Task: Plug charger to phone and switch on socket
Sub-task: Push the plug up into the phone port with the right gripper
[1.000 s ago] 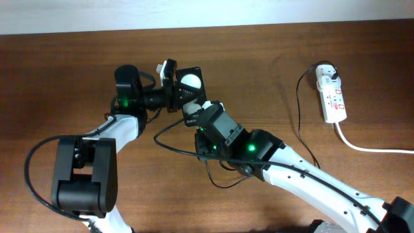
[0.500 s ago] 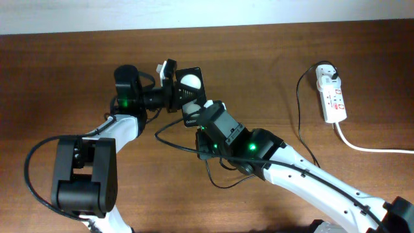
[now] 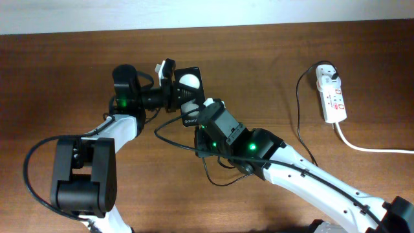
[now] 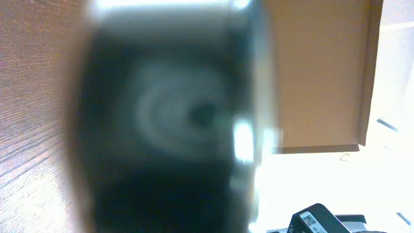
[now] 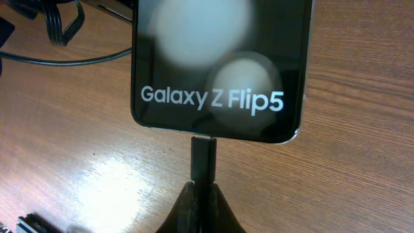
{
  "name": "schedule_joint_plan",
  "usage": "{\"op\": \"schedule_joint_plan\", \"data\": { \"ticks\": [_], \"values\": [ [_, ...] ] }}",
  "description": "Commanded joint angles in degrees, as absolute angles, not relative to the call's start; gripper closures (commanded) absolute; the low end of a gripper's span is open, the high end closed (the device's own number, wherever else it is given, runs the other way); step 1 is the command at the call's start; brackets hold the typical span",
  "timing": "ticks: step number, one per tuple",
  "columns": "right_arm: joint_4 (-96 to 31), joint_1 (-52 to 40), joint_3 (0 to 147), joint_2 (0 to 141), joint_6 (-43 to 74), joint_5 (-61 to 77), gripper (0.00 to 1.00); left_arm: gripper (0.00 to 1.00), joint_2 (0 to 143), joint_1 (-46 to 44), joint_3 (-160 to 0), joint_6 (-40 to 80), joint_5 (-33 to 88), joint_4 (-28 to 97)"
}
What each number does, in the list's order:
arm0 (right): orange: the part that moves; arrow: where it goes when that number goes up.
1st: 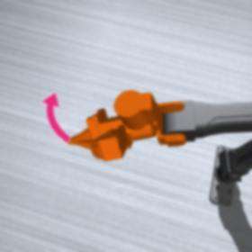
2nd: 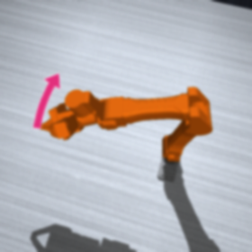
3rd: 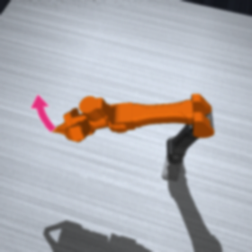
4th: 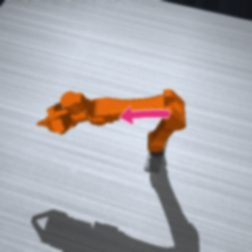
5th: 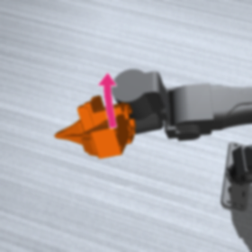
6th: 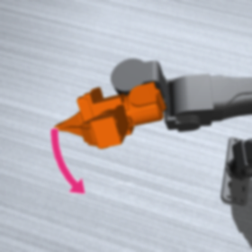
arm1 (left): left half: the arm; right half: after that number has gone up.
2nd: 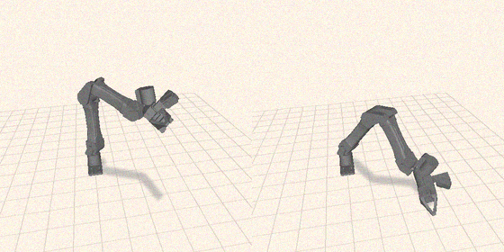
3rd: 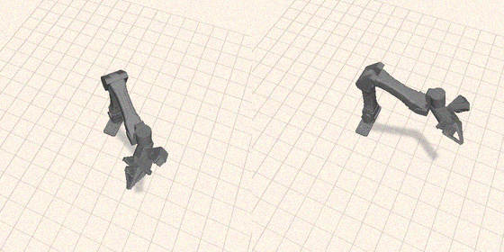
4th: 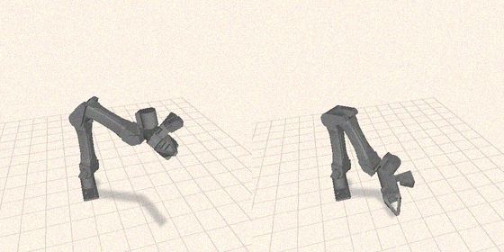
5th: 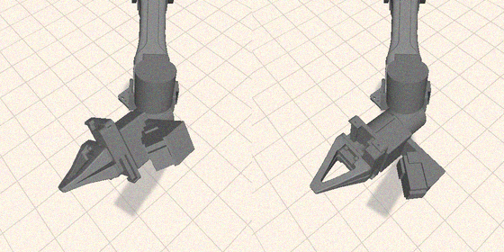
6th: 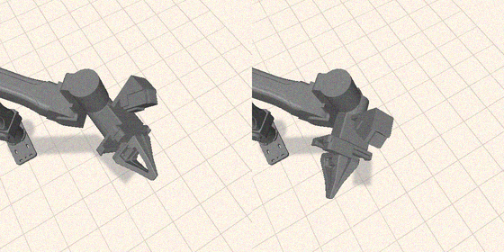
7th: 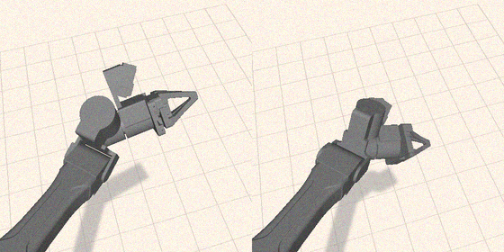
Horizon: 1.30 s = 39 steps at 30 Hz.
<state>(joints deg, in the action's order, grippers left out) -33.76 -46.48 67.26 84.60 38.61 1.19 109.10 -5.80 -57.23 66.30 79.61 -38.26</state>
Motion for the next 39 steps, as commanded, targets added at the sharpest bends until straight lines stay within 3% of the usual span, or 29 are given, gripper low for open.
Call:
{"op": "schedule_joint_plan", "data": {
  "ticks": [1,27,35,39],
  "values": [
    [-31.6,-45.7,67.3,84.7,38.4,-2.9,0.96,1.0,108.7,-6.2,-57.9,66.0,85.8,-38.6],
    [-22.7,-43.0,68.6,84.7,34.7,-3.7,0.95,1.0,108.0,-8.1,-54.5,65.3,90.1,-38.6],
    [-33.2,-43.0,68.6,79.8,34.7,-3.3,0.63,1.0,108.0,-8.1,-54.5,62.7,86.1,-41.5],
    [-39.9,-43.0,68.6,71.2,31.6,-3.7,0.34,1.0,108.0,-8.3,-54.5,60.1,85.3,-49.3]
  ]
}}
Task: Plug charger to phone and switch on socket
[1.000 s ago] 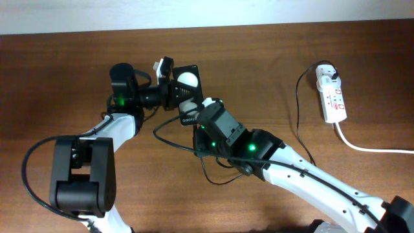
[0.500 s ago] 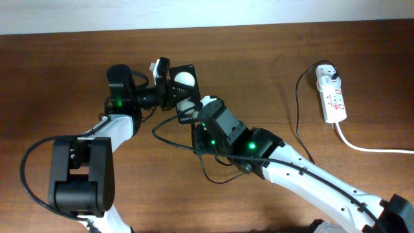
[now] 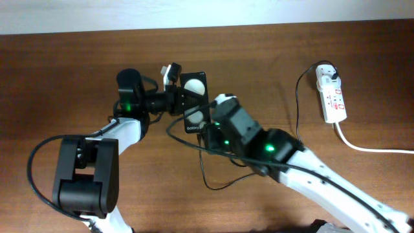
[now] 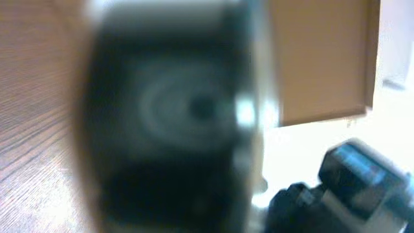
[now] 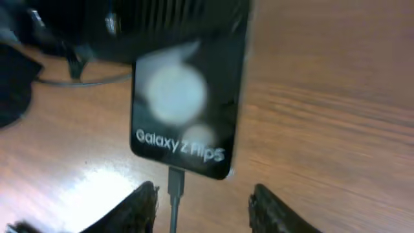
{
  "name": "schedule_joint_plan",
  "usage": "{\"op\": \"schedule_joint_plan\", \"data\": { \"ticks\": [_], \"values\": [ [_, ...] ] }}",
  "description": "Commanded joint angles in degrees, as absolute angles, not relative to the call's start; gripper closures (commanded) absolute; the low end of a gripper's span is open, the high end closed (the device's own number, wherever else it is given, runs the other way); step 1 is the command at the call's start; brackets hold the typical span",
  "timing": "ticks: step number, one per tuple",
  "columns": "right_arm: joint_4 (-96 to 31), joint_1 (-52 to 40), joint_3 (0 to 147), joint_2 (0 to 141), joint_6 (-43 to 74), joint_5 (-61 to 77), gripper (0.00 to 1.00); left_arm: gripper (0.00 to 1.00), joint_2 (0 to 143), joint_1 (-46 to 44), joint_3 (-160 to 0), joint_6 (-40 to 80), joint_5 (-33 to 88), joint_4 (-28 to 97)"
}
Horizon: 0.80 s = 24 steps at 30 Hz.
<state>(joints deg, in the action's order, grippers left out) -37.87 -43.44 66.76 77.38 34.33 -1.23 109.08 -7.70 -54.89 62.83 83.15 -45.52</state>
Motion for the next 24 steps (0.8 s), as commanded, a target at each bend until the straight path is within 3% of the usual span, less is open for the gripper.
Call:
{"op": "schedule_joint_plan", "data": {
  "ticks": [1,7,12,18,24],
  "values": [
    [-41.3,-43.0,68.6,68.8,31.5,-4.5,0.3,1.0,108.0,-8.6,-54.5,60.1,84.6,-50.7],
    [-52.2,-43.0,68.6,56.3,31.5,-14.7,0.01,1.0,108.0,-16.3,-55.0,60.1,73.0,-50.7],
    [-61.0,-43.0,68.6,55.5,31.5,-16.3,0.01,1.0,108.0,-18.5,-59.4,58.0,66.2,-45.7],
    [-63.7,-43.0,68.6,58.1,31.5,-16.2,0.01,1.0,108.1,-19.4,-78.3,28.9,44.3,8.2],
    [-63.7,-43.0,68.6,63.4,31.5,-16.2,0.01,1.0,113.0,-20.7,-83.0,27.1,45.2,10.8]
  ]
}}
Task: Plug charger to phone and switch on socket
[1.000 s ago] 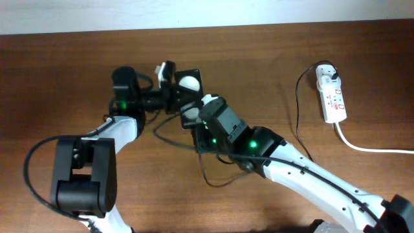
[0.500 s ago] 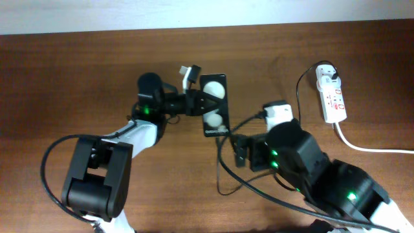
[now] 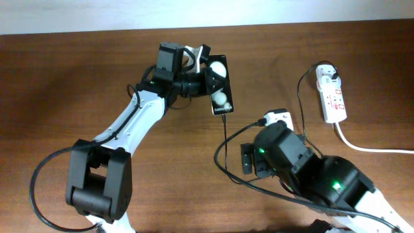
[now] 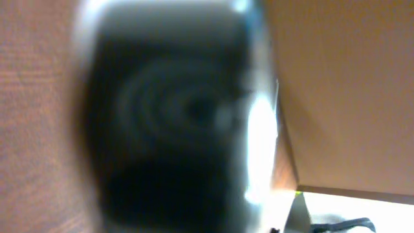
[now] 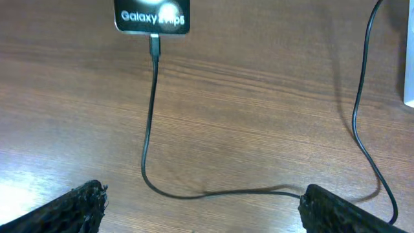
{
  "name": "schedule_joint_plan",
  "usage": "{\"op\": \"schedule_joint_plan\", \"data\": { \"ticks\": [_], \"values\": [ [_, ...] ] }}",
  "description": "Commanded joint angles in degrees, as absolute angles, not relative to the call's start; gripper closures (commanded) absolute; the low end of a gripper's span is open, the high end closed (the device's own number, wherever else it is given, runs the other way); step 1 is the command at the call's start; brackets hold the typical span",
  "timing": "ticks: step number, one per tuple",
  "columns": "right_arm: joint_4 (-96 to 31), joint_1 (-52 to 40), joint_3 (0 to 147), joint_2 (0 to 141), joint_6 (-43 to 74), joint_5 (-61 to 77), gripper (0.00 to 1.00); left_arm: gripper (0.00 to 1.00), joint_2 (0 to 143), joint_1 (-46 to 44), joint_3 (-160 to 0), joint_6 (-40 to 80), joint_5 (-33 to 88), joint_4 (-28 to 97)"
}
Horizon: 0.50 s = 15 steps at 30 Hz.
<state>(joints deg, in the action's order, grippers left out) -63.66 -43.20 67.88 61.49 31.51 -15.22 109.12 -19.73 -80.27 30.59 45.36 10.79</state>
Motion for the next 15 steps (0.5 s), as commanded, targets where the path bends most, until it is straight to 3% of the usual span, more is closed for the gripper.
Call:
{"op": "schedule_joint_plan", "data": {
  "ticks": [1,6,10,15],
  "values": [
    [-63.7,-43.0,68.6,64.8,31.5,-16.2,0.01,1.0,114.8,-21.1,-84.1,27.1,46.4,10.8],
    [-63.7,-43.0,68.6,73.4,31.5,-16.2,0.01,1.0,125.7,-22.9,-90.5,25.9,54.3,12.9],
    [-61.4,-43.0,68.6,81.2,31.8,-14.6,0.01,1.0,125.7,-22.9,-90.6,22.3,54.0,14.0],
    [-60.9,-43.0,68.6,81.0,32.2,-12.1,0.01,1.0,125.7,-22.8,-90.6,22.2,48.4,14.3]
  ]
}}
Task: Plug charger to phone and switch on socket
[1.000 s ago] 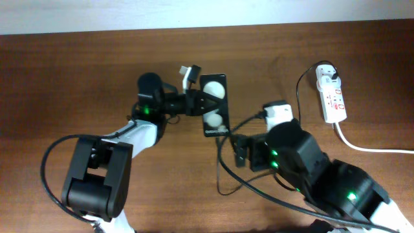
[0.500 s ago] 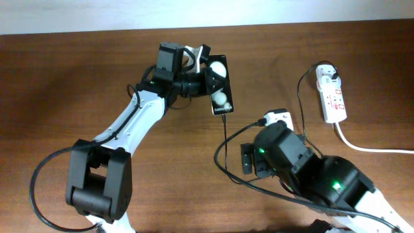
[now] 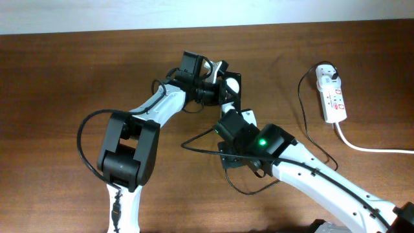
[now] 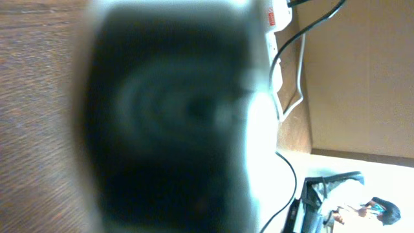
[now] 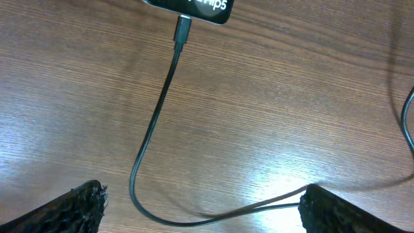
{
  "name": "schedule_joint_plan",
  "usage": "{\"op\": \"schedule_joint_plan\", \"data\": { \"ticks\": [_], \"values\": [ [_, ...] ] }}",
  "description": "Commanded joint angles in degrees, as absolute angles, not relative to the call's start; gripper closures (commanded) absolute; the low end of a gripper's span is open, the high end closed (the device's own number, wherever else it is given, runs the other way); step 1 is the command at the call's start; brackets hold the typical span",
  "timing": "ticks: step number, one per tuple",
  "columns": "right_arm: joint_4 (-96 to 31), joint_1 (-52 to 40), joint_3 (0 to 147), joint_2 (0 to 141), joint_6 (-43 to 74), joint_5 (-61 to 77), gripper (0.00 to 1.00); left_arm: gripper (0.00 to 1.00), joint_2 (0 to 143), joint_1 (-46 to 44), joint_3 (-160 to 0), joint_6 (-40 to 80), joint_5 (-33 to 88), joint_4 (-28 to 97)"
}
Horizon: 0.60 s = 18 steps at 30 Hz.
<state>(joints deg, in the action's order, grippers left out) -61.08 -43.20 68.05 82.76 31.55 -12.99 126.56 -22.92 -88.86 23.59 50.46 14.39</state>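
A black Galaxy Z Flip5 phone is held off the table with my left gripper shut on it. In the left wrist view the phone is a dark blur filling the frame. Its bottom edge shows at the top of the right wrist view, with the charger plug seated in its port. The black cable curves down across the table. My right gripper stands wide open below the phone, holding nothing. The white socket strip lies far right.
The wooden table runs to a pale edge at the back. The charger cable loops from the strip toward the middle. A white mains lead leaves the strip rightward. The strip also shows in the left wrist view.
The left gripper has carried the phone slightly to the right. The right arm has moved up and left, closer to the phone, its gripper still open. The plug stays in the phone.
First my right gripper was shut on the plug at the phone's port while the left held the phone. Then the right gripper stood open with the plug left in. Later it was far back from the phone, which had moved right. Now it is near again.
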Motion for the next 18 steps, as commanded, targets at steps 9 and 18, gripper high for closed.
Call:
{"op": "schedule_joint_plan", "data": {
  "ticks": [9,18],
  "values": [
    [-60.7,-43.0,68.6,62.4,35.6,-14.2,0.01,1.0,126.6,-21.6,-90.6,24.0,43.0,17.7],
    [-61.1,-43.0,68.6,34.3,33.0,-26.0,0.01,1.0,134.9,-20.7,-90.6,27.2,45.8,15.3]
  ]
}}
